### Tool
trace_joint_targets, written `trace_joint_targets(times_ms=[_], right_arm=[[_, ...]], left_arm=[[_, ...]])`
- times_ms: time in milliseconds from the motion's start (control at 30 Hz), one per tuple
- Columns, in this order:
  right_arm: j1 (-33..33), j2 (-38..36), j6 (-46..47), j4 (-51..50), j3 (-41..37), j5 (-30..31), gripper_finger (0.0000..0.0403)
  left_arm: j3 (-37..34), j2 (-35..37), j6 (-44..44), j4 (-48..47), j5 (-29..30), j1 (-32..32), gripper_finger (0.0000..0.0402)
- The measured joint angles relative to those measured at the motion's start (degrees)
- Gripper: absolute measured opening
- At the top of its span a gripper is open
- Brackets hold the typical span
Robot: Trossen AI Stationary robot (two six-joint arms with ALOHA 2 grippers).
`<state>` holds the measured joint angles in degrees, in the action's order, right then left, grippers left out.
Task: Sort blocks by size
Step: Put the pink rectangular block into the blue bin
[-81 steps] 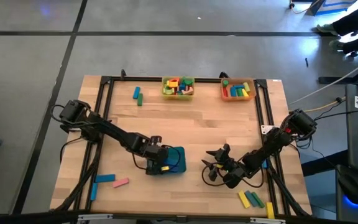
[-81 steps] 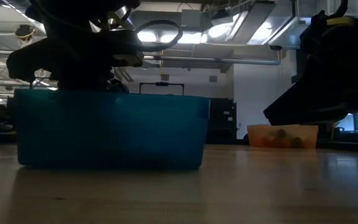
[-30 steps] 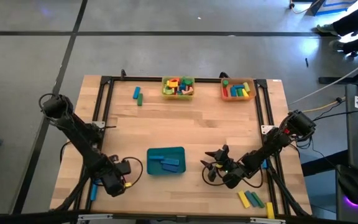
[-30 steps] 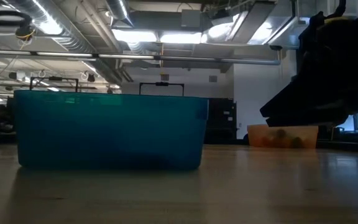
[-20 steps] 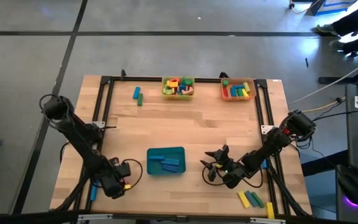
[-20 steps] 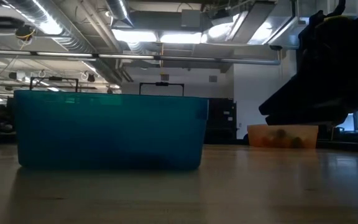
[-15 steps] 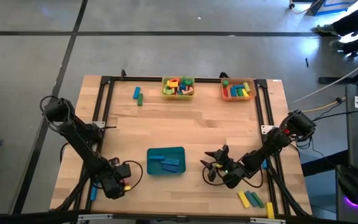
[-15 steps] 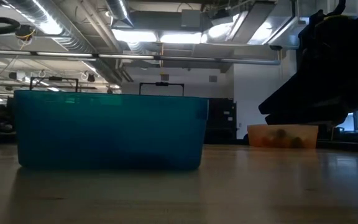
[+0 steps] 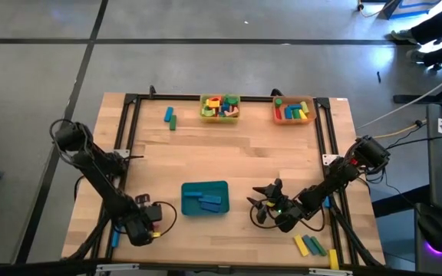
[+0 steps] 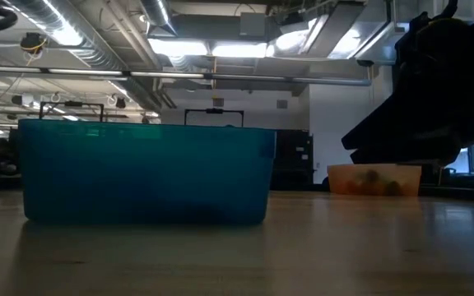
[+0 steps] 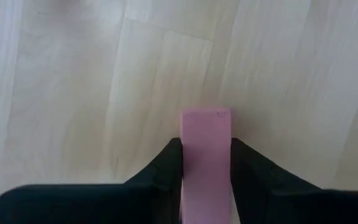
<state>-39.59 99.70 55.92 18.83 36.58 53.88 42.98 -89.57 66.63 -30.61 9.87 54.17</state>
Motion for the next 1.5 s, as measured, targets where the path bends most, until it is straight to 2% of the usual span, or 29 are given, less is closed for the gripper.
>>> trace_joint_targets(times_ms=[367, 600, 733, 833, 1200, 1500], right_arm=[[0.00, -0.04, 0.00, 0.32, 0.00, -0.05, 0.0234], [-0.01, -0.04, 0.00, 0.74, 0.00, -0.43, 0.0234], [-0.02, -0.04, 0.31, 0.80, 0.00, -0.52, 0.0234], [-0.01, -0.04, 0.65, 0.79, 0.00, -0.51, 0.0234], [-0.02, -0.07, 0.98, 0.81, 0.00, -0.58, 0.0234], [-0.02, -0.07, 1.03, 0.82, 0.00, -1.04, 0.0234]], left_arm=[[9.27, 2.02, -9.01, -11.04, 3.94, -3.35, 0.0096], [14.26, 5.51, -18.93, -12.24, 11.01, -7.30, 0.0098], [15.89, 6.22, -26.66, -9.62, 17.73, -10.14, 0.0098], [15.94, 6.20, -32.08, -4.44, 19.56, -12.35, 0.0098], [15.39, 5.62, -44.53, 7.04, 19.98, -18.63, 0.0102], [15.39, -1.58, -46.27, 8.81, 20.00, -21.02, 0.0102]])
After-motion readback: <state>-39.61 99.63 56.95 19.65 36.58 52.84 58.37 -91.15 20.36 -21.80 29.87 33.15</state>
